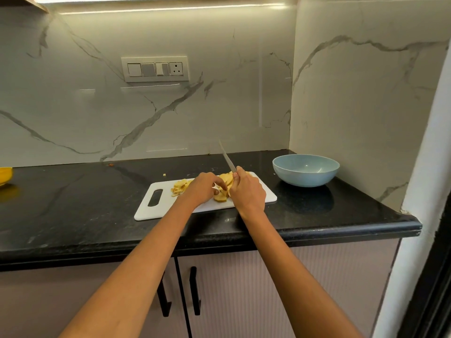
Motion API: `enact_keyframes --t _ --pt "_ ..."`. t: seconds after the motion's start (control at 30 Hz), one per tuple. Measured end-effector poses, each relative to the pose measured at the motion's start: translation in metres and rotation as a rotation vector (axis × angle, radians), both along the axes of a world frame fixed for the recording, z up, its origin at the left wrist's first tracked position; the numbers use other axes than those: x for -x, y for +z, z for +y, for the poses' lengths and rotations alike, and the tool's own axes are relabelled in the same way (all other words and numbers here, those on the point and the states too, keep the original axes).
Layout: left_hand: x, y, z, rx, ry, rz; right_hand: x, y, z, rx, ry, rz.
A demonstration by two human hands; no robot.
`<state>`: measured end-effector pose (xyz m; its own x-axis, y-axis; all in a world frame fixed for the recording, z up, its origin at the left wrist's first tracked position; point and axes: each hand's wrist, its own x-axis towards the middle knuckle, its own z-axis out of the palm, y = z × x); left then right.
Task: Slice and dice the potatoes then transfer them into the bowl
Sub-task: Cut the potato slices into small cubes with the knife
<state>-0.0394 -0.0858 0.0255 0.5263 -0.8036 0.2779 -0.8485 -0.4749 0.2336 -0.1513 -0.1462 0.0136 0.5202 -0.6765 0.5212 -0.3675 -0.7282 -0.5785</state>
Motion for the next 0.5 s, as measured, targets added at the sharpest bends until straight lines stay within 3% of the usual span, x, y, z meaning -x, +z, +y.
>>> enact_keyframes --t 0.2,0.5 --pt "-0.003 0.001 0.007 -0.010 -0.016 -0.059 0.000 0.000 -0.001 0.002 -0.007 0.007" --pt "-0.005 -0.003 0.012 0.048 -0.108 0.000 0.000 0.000 0.000 -0.016 -0.008 0.006"
